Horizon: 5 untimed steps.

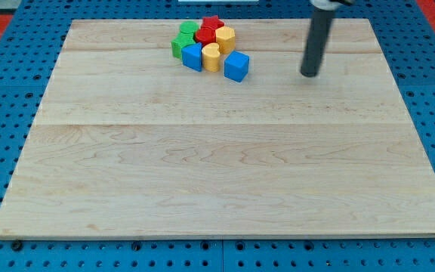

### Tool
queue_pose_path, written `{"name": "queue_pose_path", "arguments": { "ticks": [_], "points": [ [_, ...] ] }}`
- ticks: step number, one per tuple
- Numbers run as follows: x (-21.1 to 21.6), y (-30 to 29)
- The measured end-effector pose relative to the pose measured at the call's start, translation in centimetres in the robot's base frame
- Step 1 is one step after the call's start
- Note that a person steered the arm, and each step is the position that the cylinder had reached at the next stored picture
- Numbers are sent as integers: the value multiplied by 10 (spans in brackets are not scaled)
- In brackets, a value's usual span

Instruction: Push blue cube into group of blocks

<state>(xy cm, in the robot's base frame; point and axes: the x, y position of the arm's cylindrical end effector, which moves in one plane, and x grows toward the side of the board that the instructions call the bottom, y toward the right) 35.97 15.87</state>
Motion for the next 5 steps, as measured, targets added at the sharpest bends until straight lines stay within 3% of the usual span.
{"name": "queue_pose_path", "arguments": {
  "ticks": [1, 2, 3, 4, 5],
  "points": [
    [15, -85],
    [-29, -99],
    [-40, -115],
    [11, -108],
    [0, -148]
  ]
}}
